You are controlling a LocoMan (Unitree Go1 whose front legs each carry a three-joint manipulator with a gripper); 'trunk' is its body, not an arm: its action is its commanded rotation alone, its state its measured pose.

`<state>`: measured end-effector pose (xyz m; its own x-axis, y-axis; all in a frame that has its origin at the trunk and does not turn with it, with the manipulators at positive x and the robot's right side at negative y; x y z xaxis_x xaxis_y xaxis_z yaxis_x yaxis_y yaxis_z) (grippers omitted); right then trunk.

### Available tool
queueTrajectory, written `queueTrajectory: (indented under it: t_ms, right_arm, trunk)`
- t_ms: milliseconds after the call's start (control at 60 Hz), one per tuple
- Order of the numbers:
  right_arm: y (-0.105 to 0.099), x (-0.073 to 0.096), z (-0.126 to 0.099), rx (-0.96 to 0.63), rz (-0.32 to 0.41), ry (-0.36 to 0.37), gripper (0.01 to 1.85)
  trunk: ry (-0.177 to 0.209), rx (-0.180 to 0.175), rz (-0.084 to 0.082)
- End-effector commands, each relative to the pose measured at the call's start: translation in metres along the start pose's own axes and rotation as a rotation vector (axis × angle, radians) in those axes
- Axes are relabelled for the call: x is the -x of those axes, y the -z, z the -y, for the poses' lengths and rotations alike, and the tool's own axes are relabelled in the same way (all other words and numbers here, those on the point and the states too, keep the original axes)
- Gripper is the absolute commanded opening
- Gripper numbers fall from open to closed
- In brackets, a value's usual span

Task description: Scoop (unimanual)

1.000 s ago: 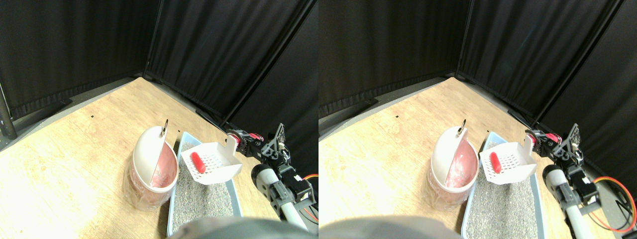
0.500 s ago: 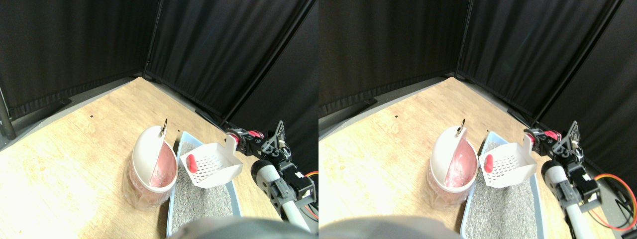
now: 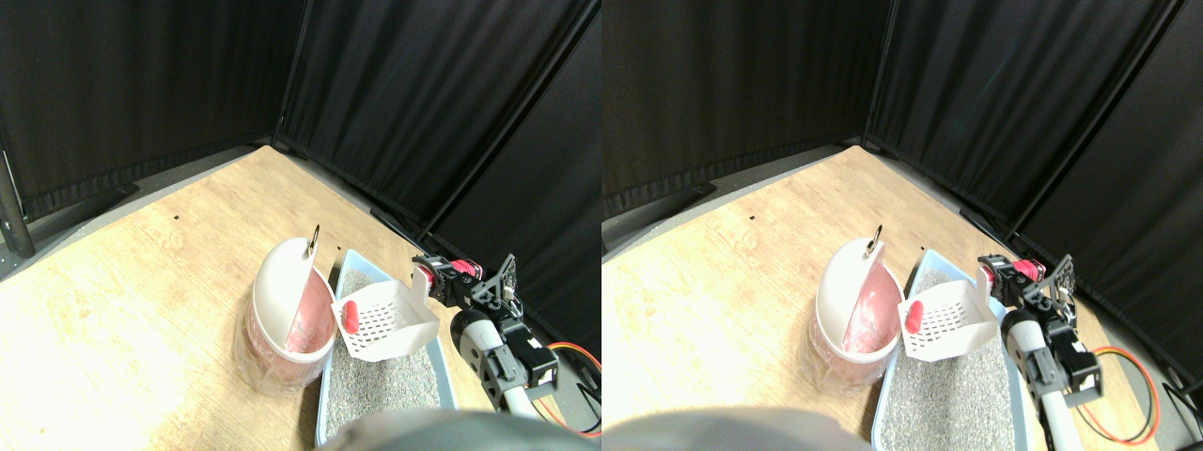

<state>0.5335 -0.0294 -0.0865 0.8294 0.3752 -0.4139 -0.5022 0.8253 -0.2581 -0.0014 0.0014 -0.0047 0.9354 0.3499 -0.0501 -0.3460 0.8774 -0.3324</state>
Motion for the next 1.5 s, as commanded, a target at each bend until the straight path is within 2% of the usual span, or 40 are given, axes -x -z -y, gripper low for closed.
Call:
queueTrajectory:
  t_ms: [17, 100, 233, 267, 300, 333, 383, 433, 683, 767, 783, 800, 817, 833, 867, 900, 967, 1000, 1017, 1050, 1267, 1283, 1300, 1483, 1500]
  right_arm:
    - [-0.010, -0.003, 0.001, 0.020, 0.043, 0.038, 0.05]
    - [-0.011, -0.005, 0.002, 0.047, 0.051, 0.020, 0.05]
    - [-0.015, -0.003, 0.002, 0.104, 0.063, 0.034, 0.05]
    - [-0.016, -0.003, 0.002, 0.107, 0.067, 0.028, 0.12]
    - [-0.017, -0.004, 0.002, 0.114, 0.089, 0.017, 0.32]
    - [-0.018, -0.004, 0.003, 0.115, 0.091, 0.018, 0.33]
    - [-0.020, -0.005, 0.002, 0.123, 0.087, 0.018, 0.17]
    - [-0.022, -0.006, 0.002, 0.139, 0.089, 0.011, 0.29]
    - [-0.033, -0.007, 0.003, 0.132, 0.099, 0.009, 0.39]
    - [-0.035, -0.006, 0.004, 0.121, 0.109, 0.003, 0.39]
    - [-0.036, -0.006, 0.004, 0.119, 0.108, 0.000, 0.33]
    - [-0.036, -0.006, 0.004, 0.113, 0.106, -0.001, 0.13]
    - [-0.036, -0.006, 0.004, 0.113, 0.106, -0.001, 0.13]
    - [-0.037, -0.005, 0.004, 0.101, 0.102, 0.002, 0.05]
    - [-0.037, -0.005, 0.004, 0.081, 0.102, -0.002, 0.07]
    - [-0.037, -0.005, 0.005, 0.072, 0.109, -0.012, 0.19]
    - [-0.038, -0.005, 0.007, 0.037, 0.108, -0.013, 0.28]
    - [-0.038, -0.005, 0.007, 0.036, 0.107, -0.013, 0.21]
    - [-0.038, -0.005, 0.007, 0.038, 0.106, -0.012, 0.10]
    - [-0.038, -0.005, 0.008, 0.036, 0.105, -0.013, 0.05]
    - [-0.035, -0.004, 0.008, 0.043, 0.109, -0.019, 0.06]
    - [-0.034, -0.004, 0.008, 0.042, 0.110, -0.017, 0.10]
    - [-0.034, -0.004, 0.008, 0.043, 0.109, -0.010, 0.05]
    - [-0.032, -0.001, 0.008, 0.037, 0.103, -0.021, 0.05]
    - [-0.031, -0.001, 0.009, 0.036, 0.105, -0.020, 0.05]
  trunk:
    - [-0.010, -0.008, -0.003]
    - [-0.011, -0.009, -0.005]
    - [-0.010, -0.011, -0.007]
    - [-0.011, -0.012, -0.008]
    - [-0.010, -0.013, -0.009]
    - [-0.010, -0.013, -0.011]
    - [-0.011, -0.012, -0.012]
    - [-0.012, -0.012, -0.013]
    - [-0.014, -0.011, -0.012]
    - [-0.014, -0.011, -0.012]
    - [-0.014, -0.011, -0.012]
    - [-0.014, -0.011, -0.012]
    - [-0.014, -0.011, -0.012]
    - [-0.014, -0.011, -0.012]
    - [-0.014, -0.011, -0.012]
    - [-0.012, -0.009, -0.007]
    - [-0.012, -0.009, -0.007]
    - [-0.011, -0.009, -0.005]
    - [-0.011, -0.009, -0.005]
    - [-0.012, -0.010, -0.007]
    - [-0.009, -0.014, -0.007]
    - [-0.009, -0.014, -0.007]
    - [-0.009, -0.014, -0.007]
    - [-0.009, -0.014, -0.007]
    - [0.005, -0.018, -0.010]
